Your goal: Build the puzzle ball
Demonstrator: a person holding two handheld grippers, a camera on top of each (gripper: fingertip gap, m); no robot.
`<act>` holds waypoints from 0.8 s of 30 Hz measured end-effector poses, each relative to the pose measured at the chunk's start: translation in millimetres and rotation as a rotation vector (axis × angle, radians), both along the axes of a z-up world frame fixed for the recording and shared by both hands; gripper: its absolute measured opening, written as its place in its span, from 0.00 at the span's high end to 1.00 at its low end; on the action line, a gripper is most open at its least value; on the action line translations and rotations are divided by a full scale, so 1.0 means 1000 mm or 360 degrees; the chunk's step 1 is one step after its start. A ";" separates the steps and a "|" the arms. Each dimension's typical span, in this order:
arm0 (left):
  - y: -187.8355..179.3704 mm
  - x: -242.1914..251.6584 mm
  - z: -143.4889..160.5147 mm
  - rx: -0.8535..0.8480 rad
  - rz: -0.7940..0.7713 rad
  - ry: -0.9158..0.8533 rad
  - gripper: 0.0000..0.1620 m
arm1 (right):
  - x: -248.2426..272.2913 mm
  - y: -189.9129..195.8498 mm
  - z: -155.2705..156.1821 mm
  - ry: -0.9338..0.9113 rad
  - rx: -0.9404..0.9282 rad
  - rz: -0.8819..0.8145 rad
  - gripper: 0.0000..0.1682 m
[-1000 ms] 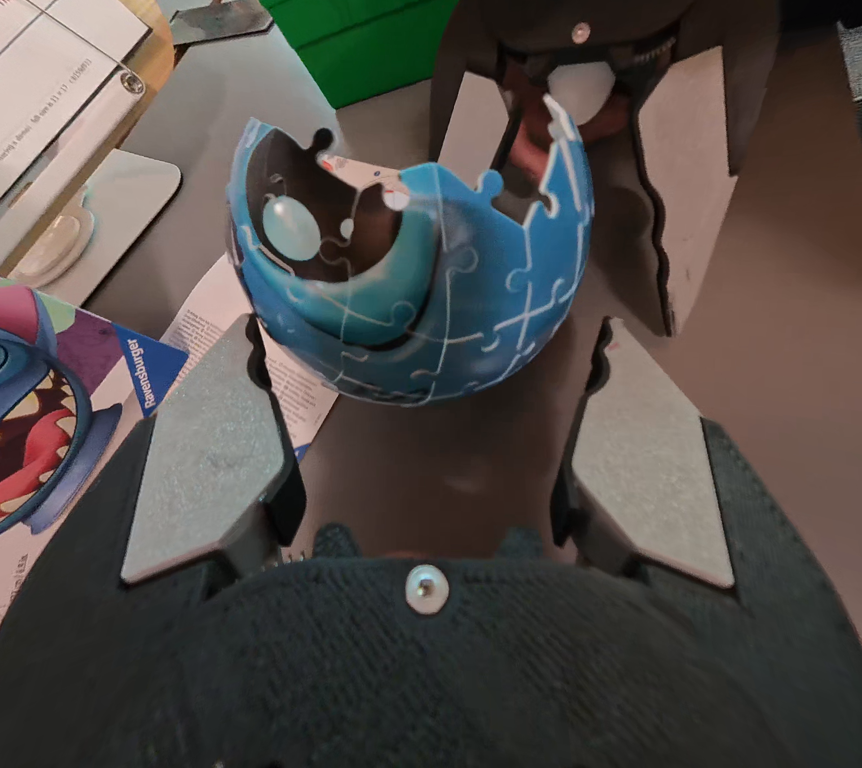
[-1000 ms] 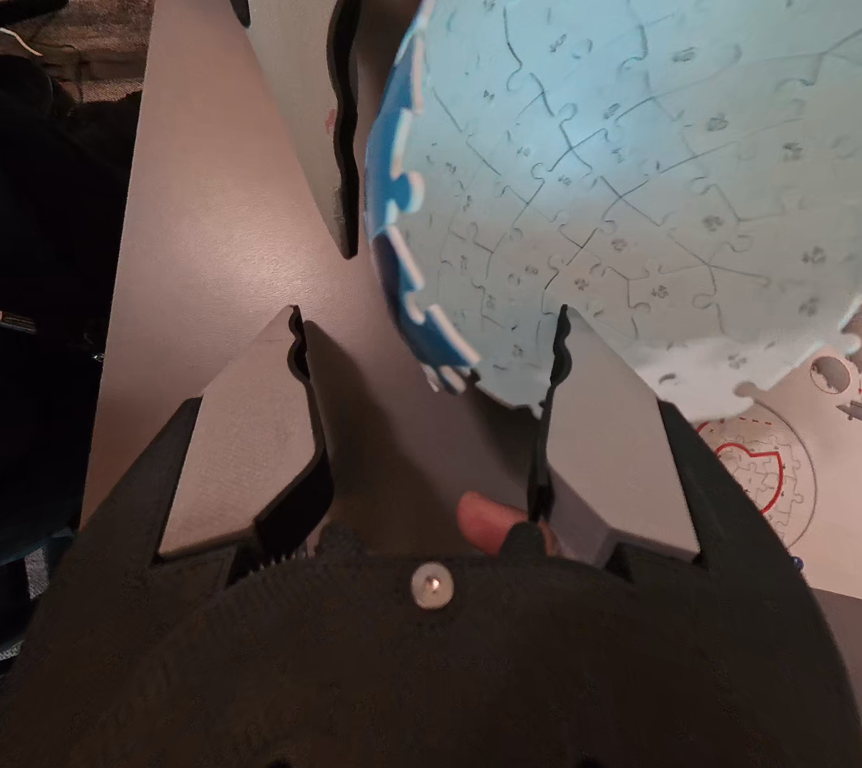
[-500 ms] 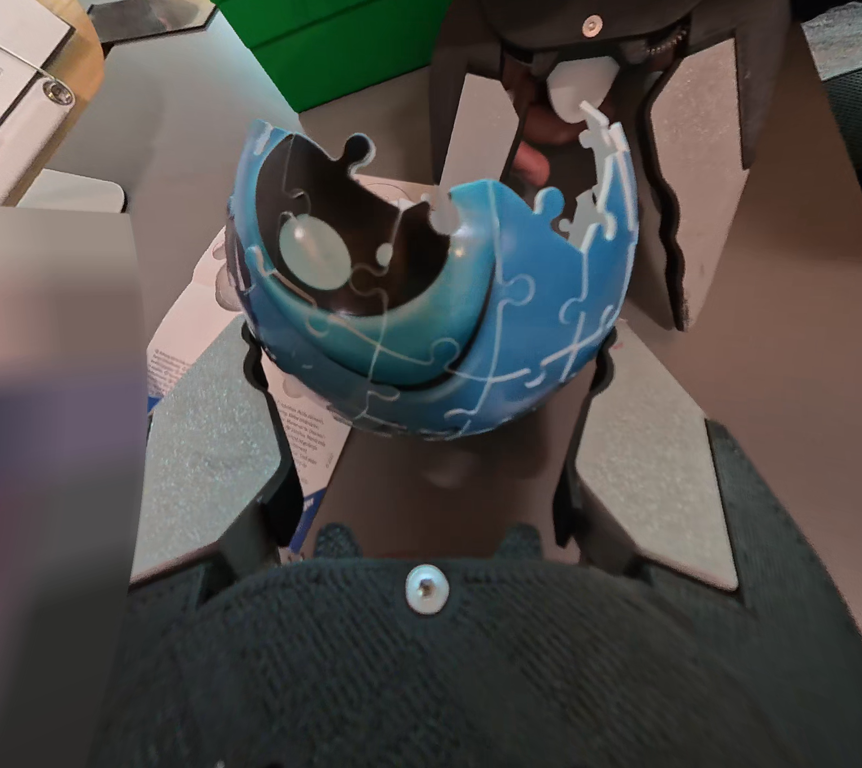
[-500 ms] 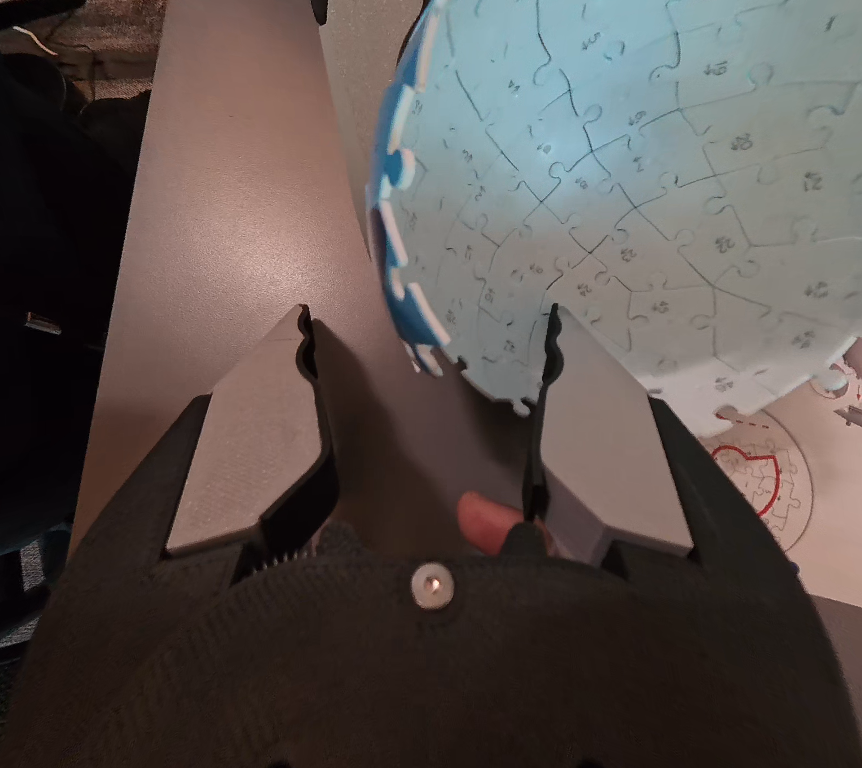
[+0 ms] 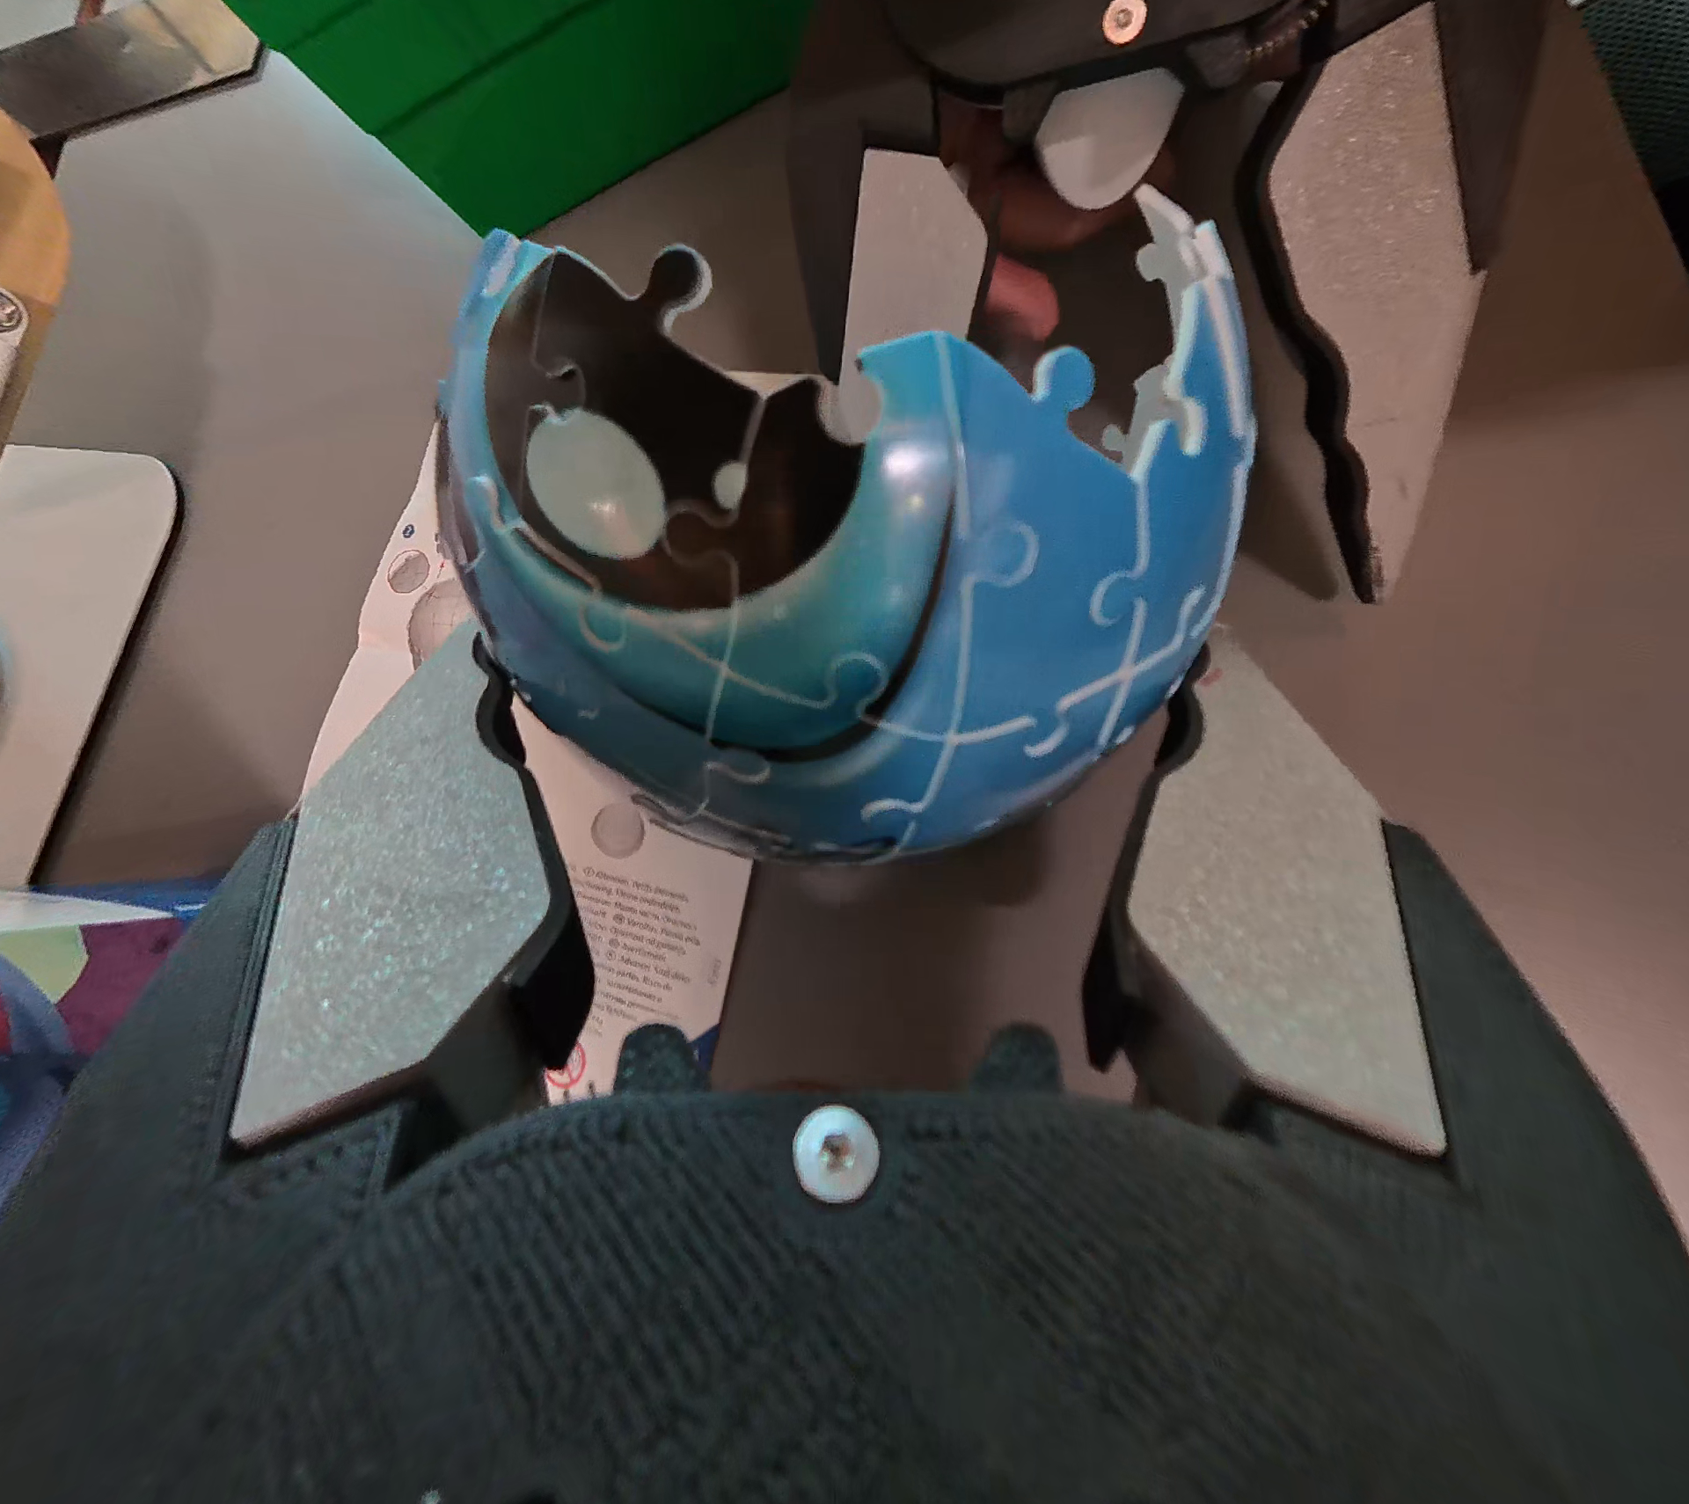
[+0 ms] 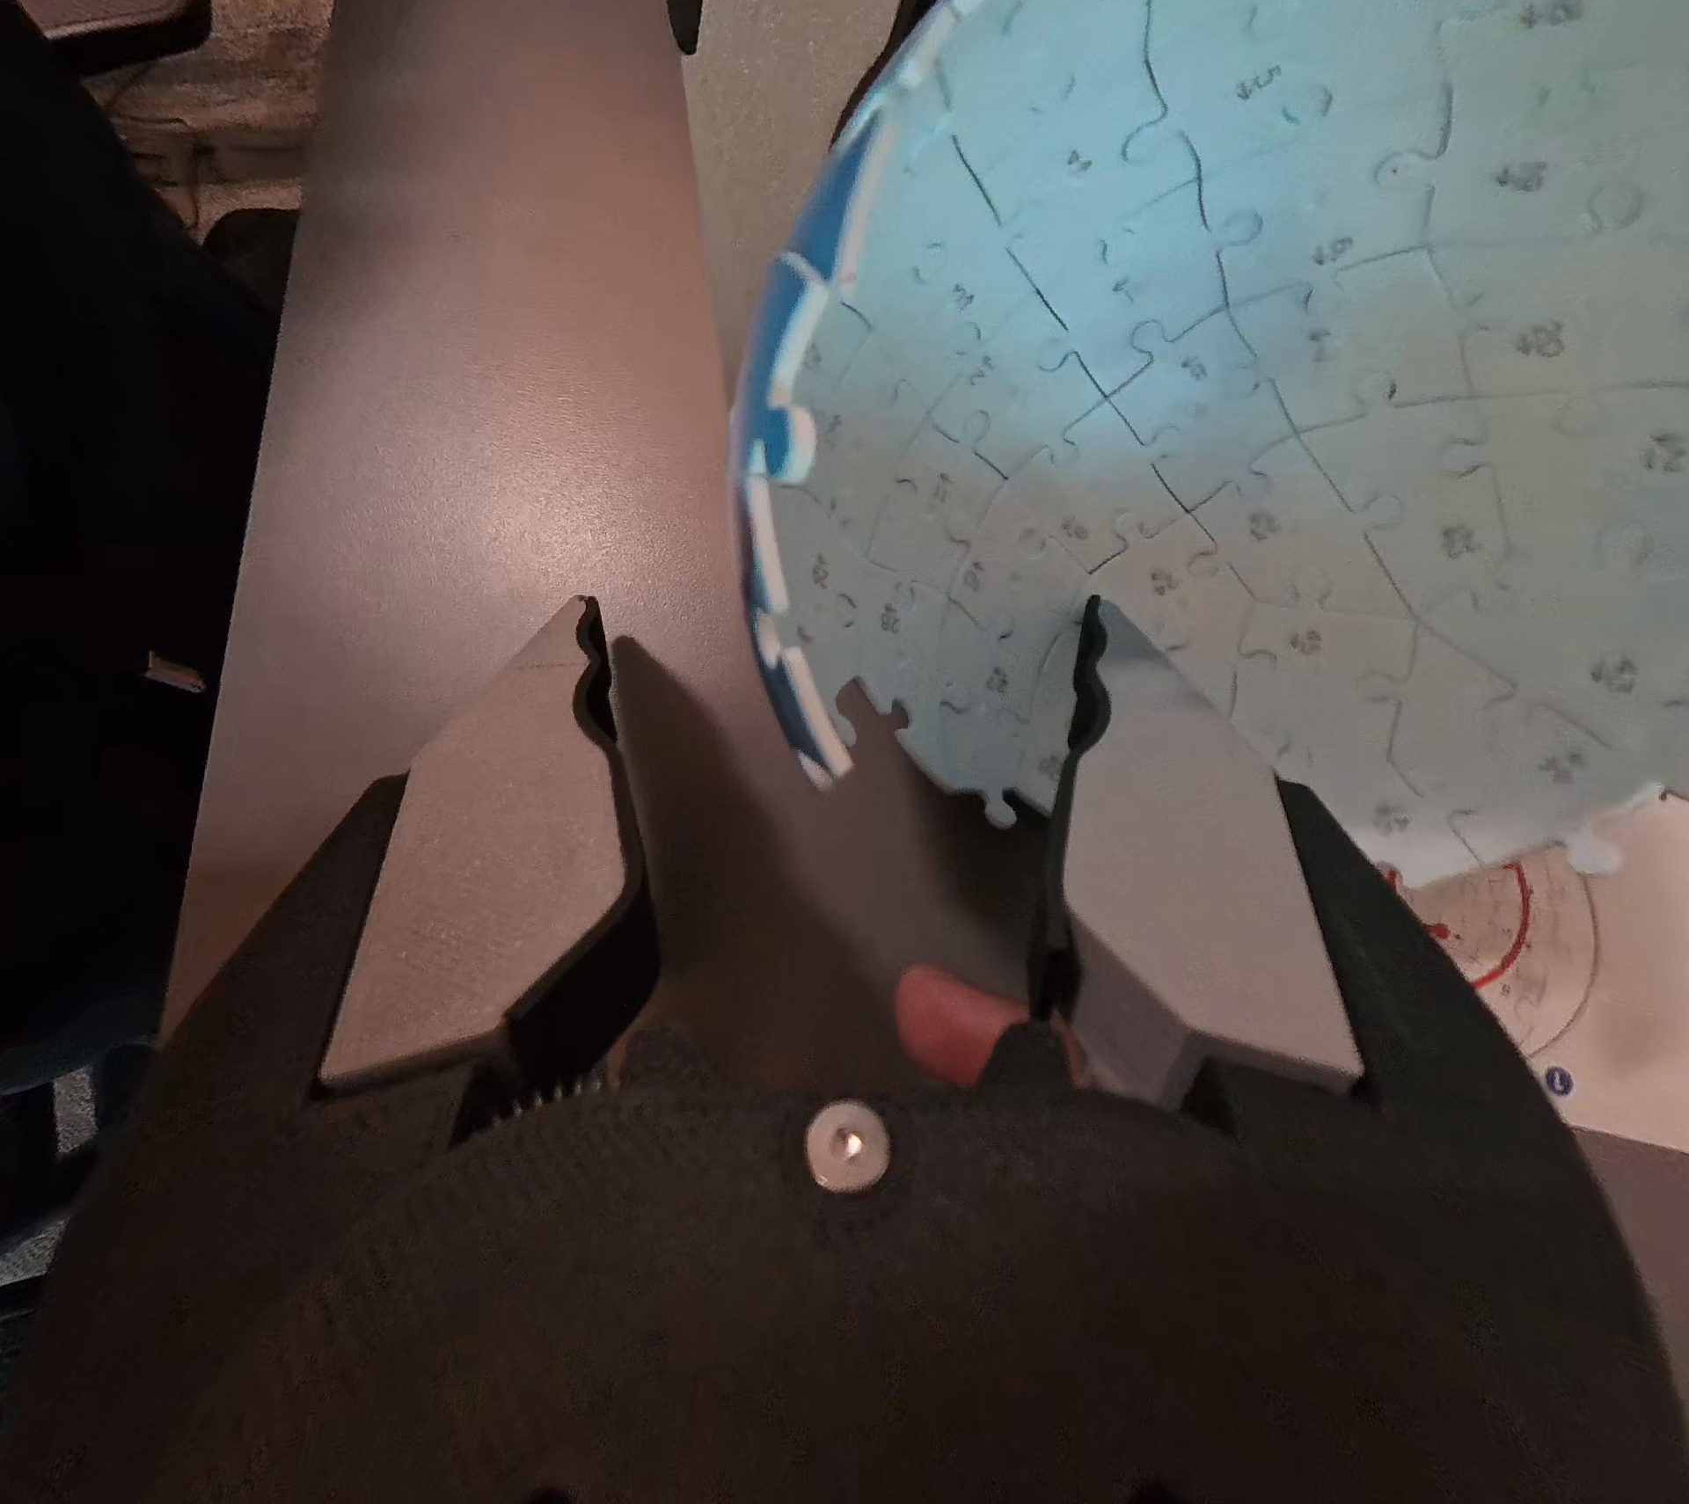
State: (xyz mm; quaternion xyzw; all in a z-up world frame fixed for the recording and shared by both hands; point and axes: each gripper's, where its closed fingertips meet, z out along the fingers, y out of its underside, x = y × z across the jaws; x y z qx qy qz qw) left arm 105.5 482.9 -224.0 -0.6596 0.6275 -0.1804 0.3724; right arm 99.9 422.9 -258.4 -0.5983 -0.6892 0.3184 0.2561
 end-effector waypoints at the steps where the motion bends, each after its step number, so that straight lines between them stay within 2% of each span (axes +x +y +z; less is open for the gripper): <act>1: 0.000 0.000 0.000 -0.0002 -0.0010 0.0007 0.14 | 0.000 0.000 0.001 0.0006 -0.0011 -0.0005 0.41; 13: 0.002 0.000 -0.001 0.0037 -0.0032 0.0008 0.15 | 0.002 0.001 0.002 0.0017 -0.0010 -0.0039 0.42; 19: 0.002 0.000 -0.001 0.0036 -0.0039 0.0017 0.15 | 0.012 0.012 0.012 0.0037 0.0114 -0.0142 0.42; 24: 0.003 0.000 -0.002 0.0022 -0.0046 0.0024 0.15 | 0.026 0.022 -0.001 -0.0225 0.0268 -0.0184 0.40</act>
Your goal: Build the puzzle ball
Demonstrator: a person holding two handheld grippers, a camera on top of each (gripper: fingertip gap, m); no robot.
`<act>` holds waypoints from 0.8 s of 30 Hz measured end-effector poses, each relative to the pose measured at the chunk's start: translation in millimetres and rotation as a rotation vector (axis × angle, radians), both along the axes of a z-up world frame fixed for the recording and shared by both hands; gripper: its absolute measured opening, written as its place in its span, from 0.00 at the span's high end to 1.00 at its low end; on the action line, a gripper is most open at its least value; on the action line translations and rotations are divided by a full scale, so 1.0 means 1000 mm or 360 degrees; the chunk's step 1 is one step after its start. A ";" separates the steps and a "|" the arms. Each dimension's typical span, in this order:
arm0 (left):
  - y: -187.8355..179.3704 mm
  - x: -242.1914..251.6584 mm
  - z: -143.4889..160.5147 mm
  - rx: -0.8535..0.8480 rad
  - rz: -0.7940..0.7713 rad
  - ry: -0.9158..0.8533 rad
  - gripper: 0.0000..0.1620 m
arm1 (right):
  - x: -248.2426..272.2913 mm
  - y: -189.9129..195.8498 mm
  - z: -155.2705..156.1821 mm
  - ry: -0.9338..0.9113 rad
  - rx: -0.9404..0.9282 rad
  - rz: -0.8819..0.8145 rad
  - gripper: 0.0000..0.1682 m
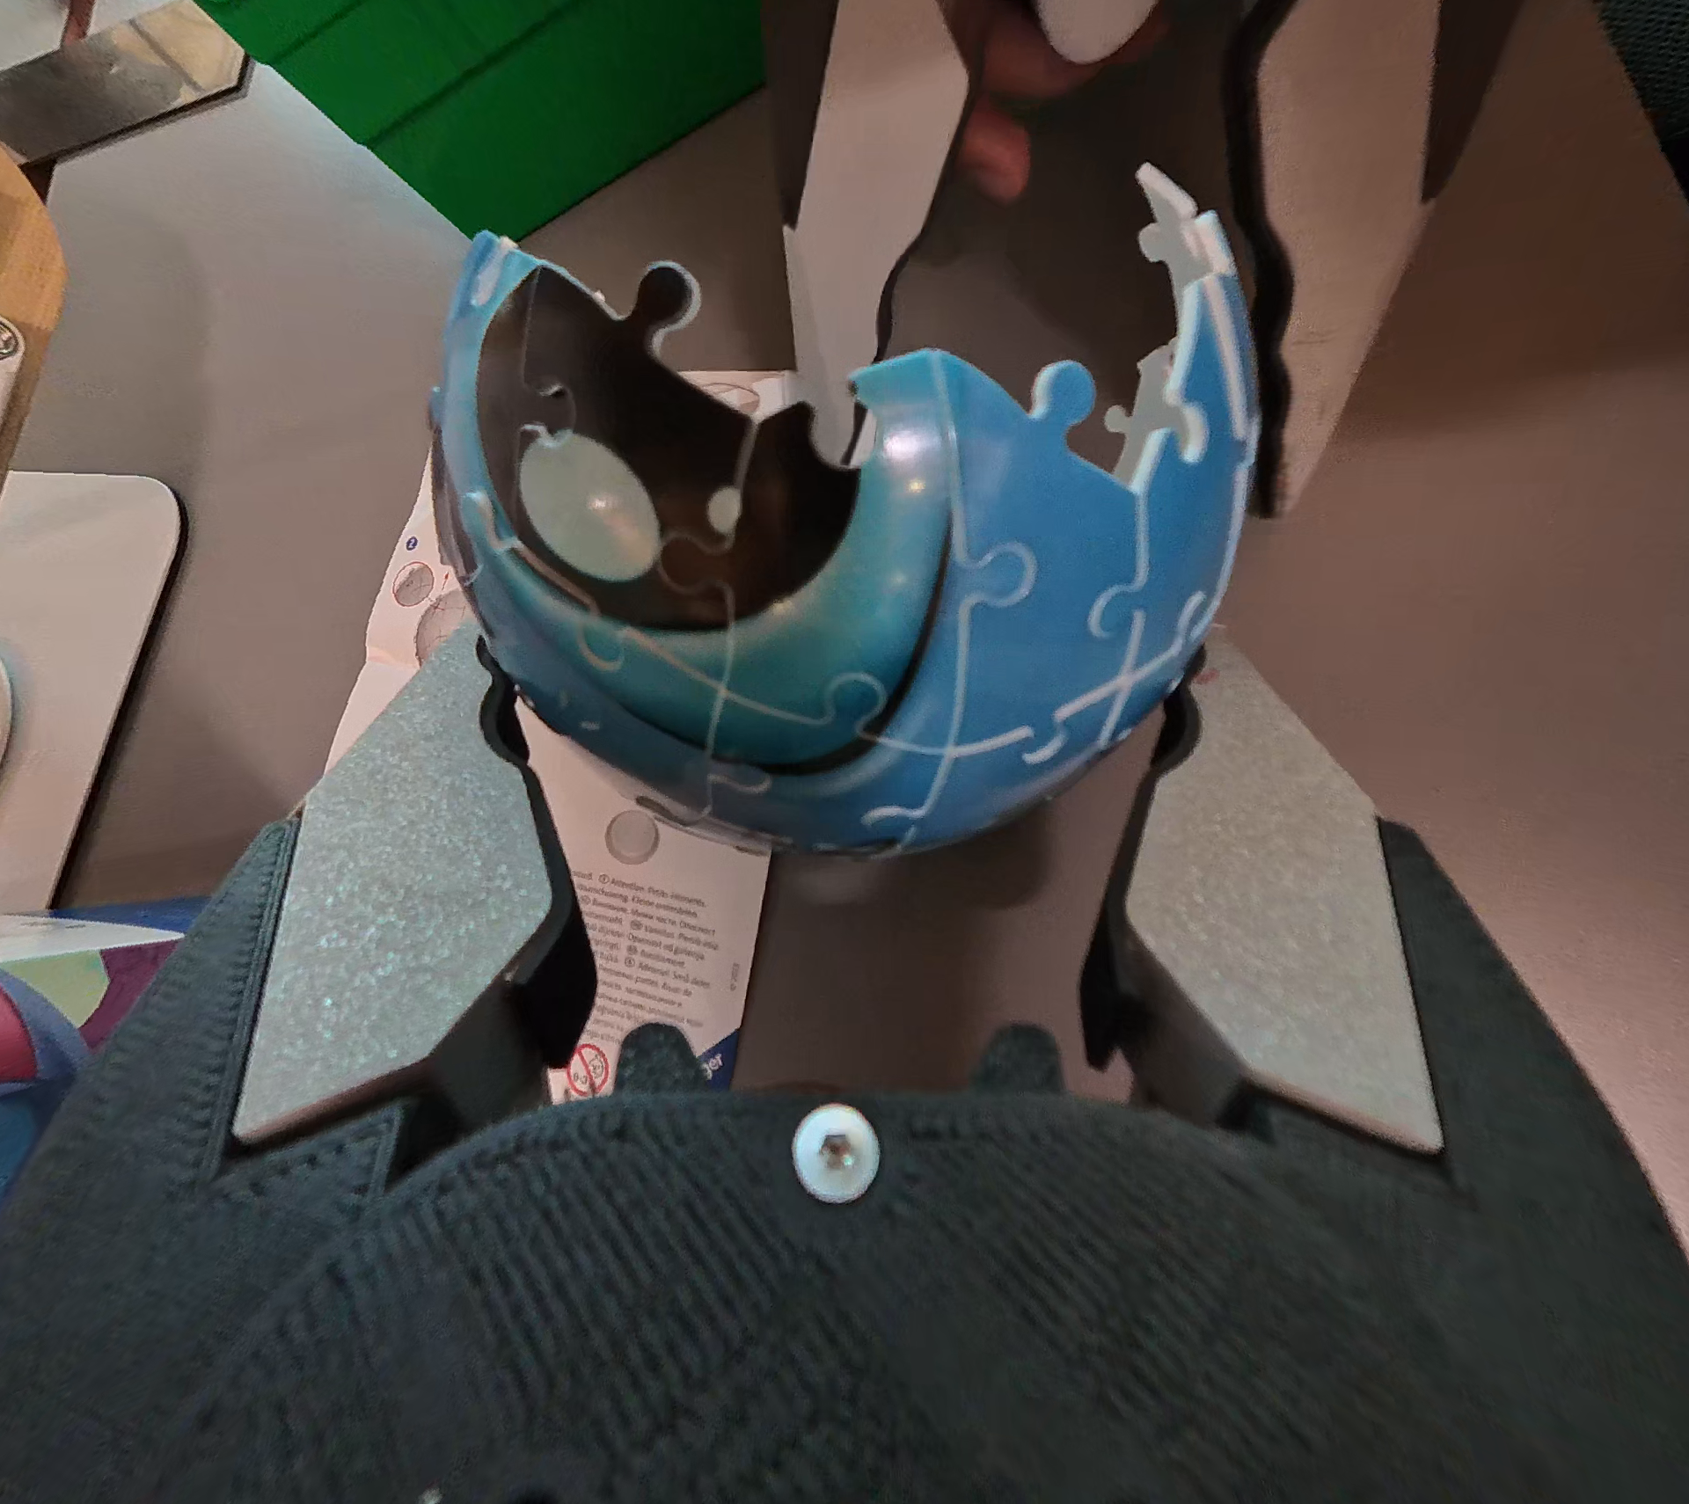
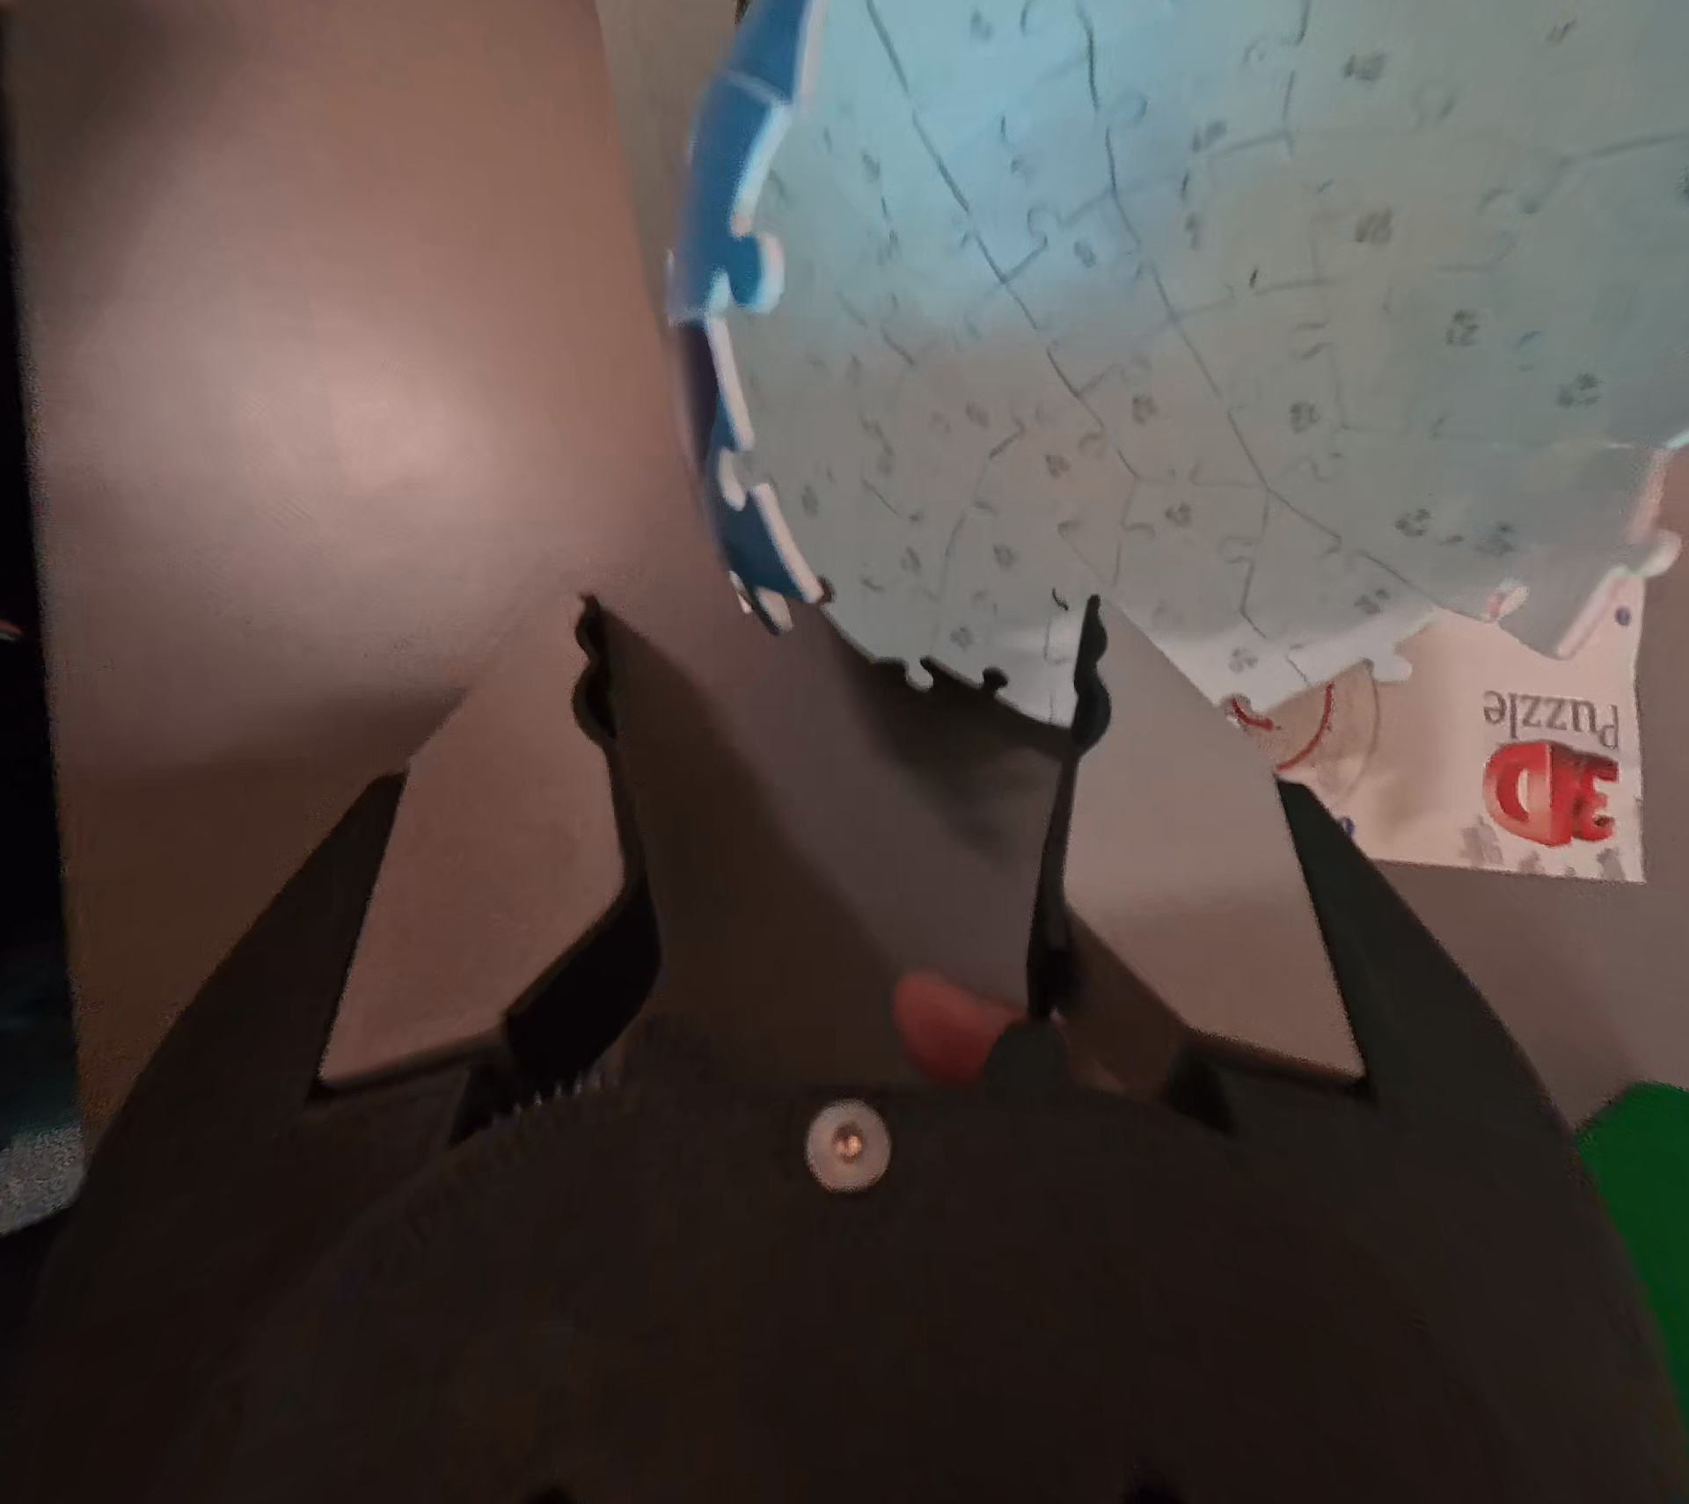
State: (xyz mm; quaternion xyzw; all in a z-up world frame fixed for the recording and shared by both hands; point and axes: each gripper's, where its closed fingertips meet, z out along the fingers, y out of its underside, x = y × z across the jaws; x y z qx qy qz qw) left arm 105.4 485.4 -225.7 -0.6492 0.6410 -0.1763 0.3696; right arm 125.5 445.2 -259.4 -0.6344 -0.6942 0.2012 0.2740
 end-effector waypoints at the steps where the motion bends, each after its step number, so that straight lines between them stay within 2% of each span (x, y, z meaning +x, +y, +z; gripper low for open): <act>1: 0.000 0.000 0.000 -0.0002 -0.0003 0.0003 0.15 | 0.000 -0.001 0.001 -0.0013 -0.0002 0.0008 0.41; 4: 0.000 0.000 0.000 -0.0012 -0.0016 0.0015 0.15 | 0.001 0.002 0.001 -0.0072 0.0041 0.0023 0.40; 10: 0.001 0.001 0.000 -0.0029 -0.0057 0.0073 0.15 | 0.001 0.000 -0.003 -0.0135 -0.0054 0.0047 0.40; 24: 0.006 0.006 0.000 -0.0032 -0.0108 0.0130 0.15 | 0.006 -0.003 -0.004 -0.0092 -0.0110 0.0056 0.42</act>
